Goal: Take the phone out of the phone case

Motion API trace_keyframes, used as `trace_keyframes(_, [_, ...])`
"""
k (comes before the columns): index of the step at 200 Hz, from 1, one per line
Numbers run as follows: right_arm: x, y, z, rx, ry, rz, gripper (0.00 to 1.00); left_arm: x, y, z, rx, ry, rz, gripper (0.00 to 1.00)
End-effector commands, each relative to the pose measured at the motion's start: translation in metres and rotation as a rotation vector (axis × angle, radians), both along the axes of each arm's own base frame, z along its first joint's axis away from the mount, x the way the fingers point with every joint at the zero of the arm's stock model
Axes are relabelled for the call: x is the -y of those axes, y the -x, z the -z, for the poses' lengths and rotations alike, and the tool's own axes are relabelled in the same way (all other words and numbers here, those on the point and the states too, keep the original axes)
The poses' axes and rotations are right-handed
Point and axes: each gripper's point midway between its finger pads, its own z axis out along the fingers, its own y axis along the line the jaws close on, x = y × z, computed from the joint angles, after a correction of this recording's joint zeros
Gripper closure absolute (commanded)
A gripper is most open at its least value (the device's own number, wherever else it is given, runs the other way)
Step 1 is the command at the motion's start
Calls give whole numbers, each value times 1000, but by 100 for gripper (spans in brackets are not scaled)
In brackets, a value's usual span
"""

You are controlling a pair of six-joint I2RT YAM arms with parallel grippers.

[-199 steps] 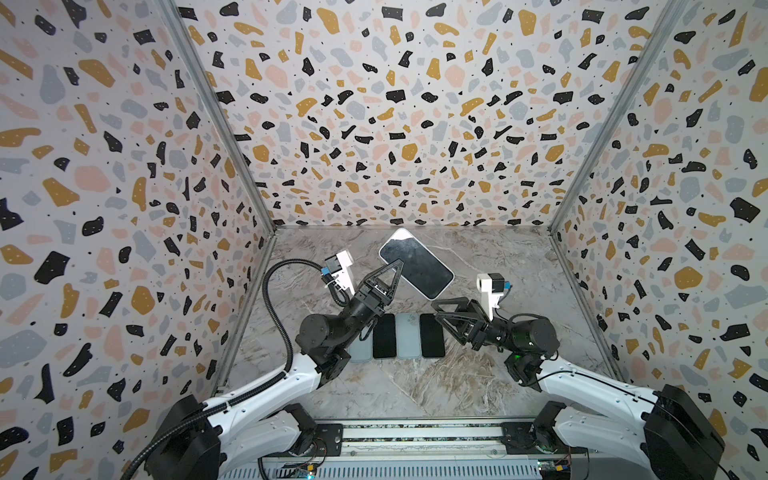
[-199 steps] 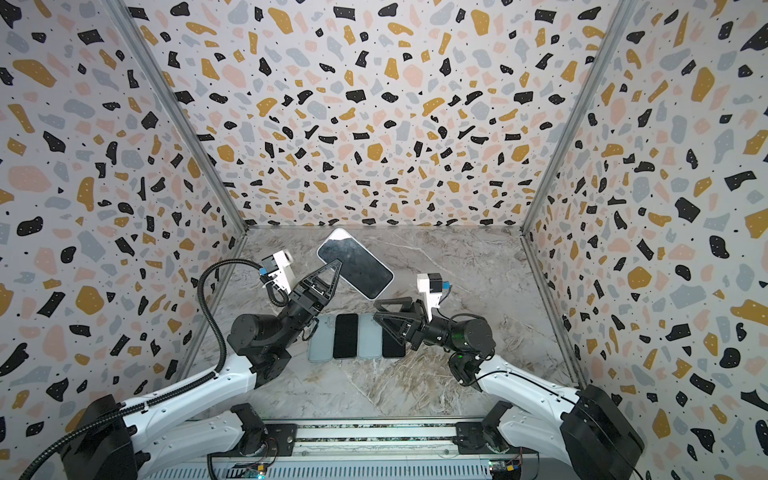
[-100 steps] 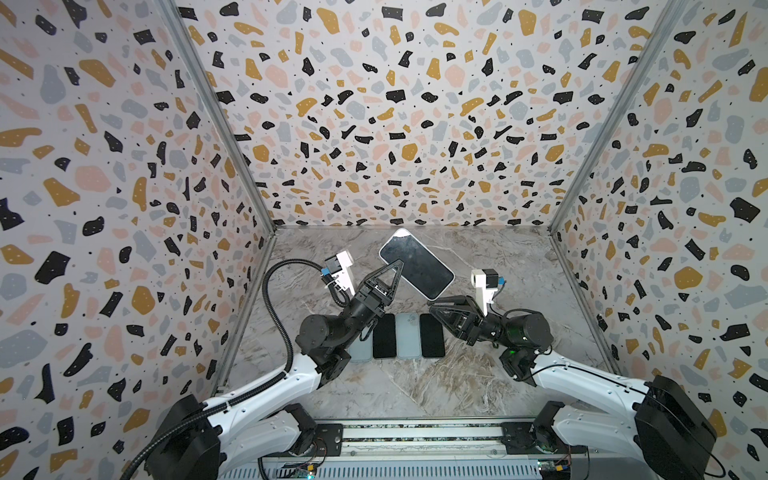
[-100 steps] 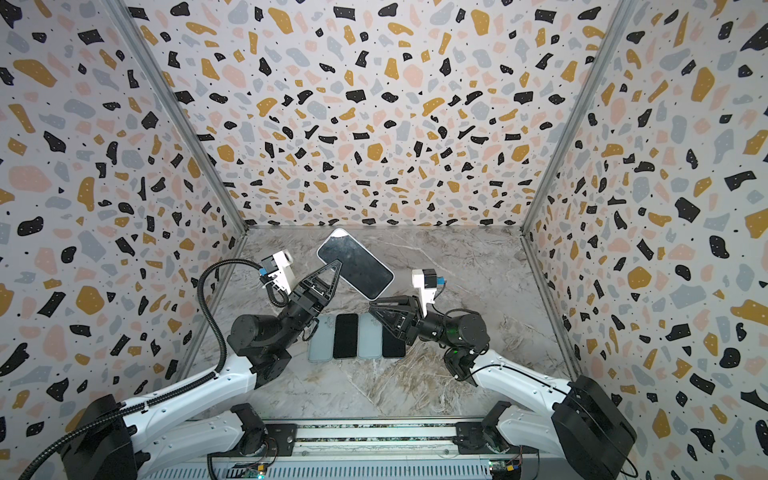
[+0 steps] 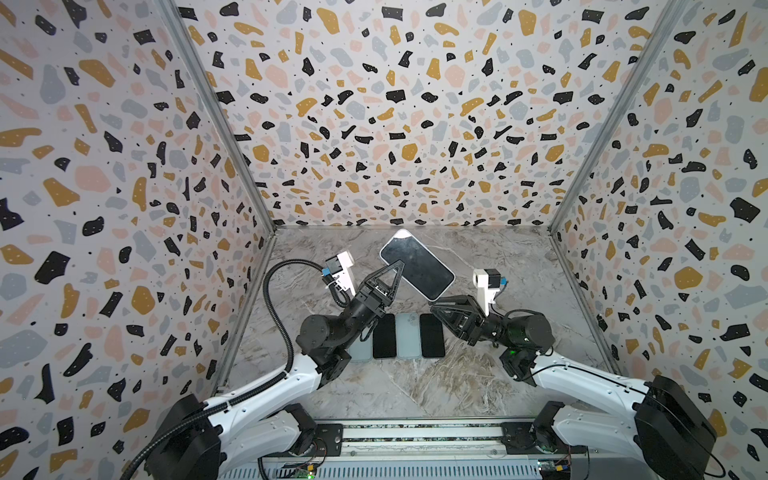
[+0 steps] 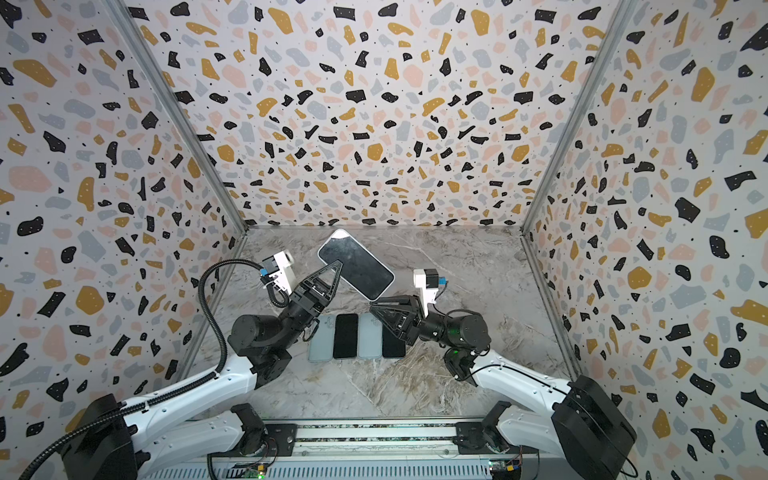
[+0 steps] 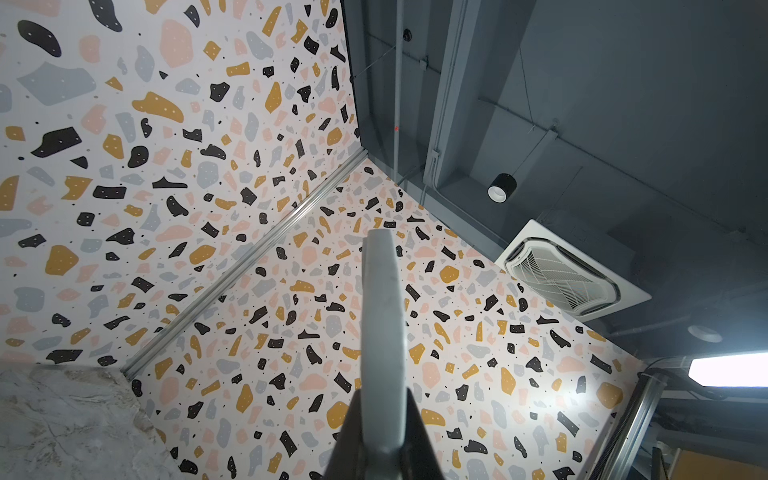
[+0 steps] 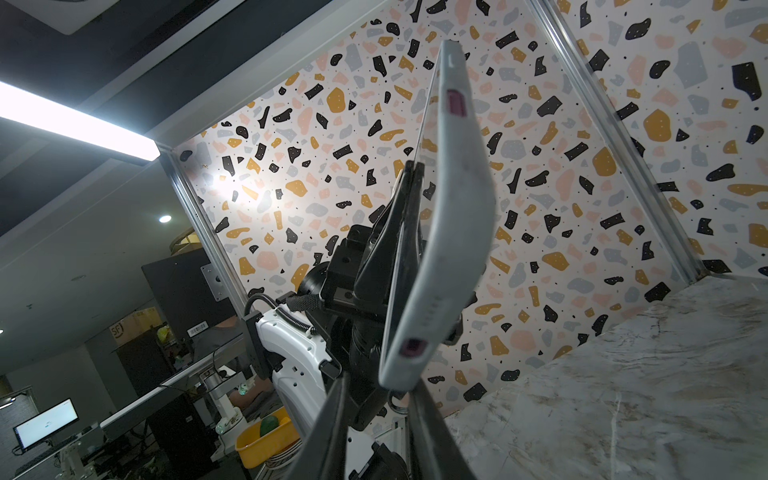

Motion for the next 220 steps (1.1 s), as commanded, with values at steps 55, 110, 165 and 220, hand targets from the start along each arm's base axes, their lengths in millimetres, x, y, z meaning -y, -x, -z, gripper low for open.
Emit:
trace_keyframes(55, [3,6,-29,62,-59,-3,84,-9,17,-23,97,77,15,100])
trace_keyframes(110, [3,4,-30,61,-61,1,89,-8,19,-24,104,74,23,100])
trace_keyframes(165, [5,10,-29,67,-65,-21,73,-9,18,-22,97,74,12,100])
trace_keyframes(220, [5,6,-29,48,-69,-11,75,-9,18,-20,97,71,14,100])
